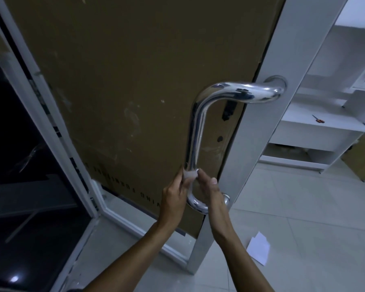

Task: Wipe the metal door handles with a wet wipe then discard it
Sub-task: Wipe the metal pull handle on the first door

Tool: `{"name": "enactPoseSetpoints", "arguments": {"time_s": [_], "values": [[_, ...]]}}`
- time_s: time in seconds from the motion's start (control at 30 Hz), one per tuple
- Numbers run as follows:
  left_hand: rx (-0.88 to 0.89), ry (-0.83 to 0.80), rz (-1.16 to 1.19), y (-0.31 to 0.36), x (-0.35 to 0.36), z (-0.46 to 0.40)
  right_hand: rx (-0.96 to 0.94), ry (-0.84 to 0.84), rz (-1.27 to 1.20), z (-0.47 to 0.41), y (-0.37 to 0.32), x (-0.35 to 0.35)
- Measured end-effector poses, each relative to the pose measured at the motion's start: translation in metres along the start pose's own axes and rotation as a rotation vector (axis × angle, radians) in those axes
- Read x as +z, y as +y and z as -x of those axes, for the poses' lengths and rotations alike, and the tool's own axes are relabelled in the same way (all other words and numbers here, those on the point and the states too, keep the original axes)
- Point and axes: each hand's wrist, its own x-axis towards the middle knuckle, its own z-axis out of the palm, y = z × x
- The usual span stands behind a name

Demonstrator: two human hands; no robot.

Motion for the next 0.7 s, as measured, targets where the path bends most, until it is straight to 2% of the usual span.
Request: {"name": "enactPoseSetpoints", "arguments": {"time_s": [0.1,0.2,0.27,0.37,0.47,0.6,0.7], "values": [[-0.141,-0.165,0.012,-0.024,-0.004,0.007,0.038,-0.002,-0.014,-0.004,0.001,-0.002],[-0.153,-0.227,-0.017,-0.029,-0.008,0.002,0.036,0.005,-0.015,-0.008,0.002,-0.004],[-0.088,-0.177,-0.049,-0.016,-0.01,-0.006,0.018,0.013,-0.016,-0.01,0.003,-0.003],[0.15,0.032,-0.015,0.008,-0.009,-0.02,-0.003,0.046,-0.042,-0.011,0.004,-0.002],[0.313,0.2,-0.133,0.018,-0.002,-0.024,0.007,0.053,-0.046,-0.011,0.004,-0.002],[0.378,0.185,-0.267,0.002,0.012,-0.002,0.04,0.086,-0.033,-0.01,0.0,-0.003],[0.444,0.105,-0.337,-0.019,0.01,0.013,0.054,0.105,-0.025,-0.005,-0.001,-0.003]]}}
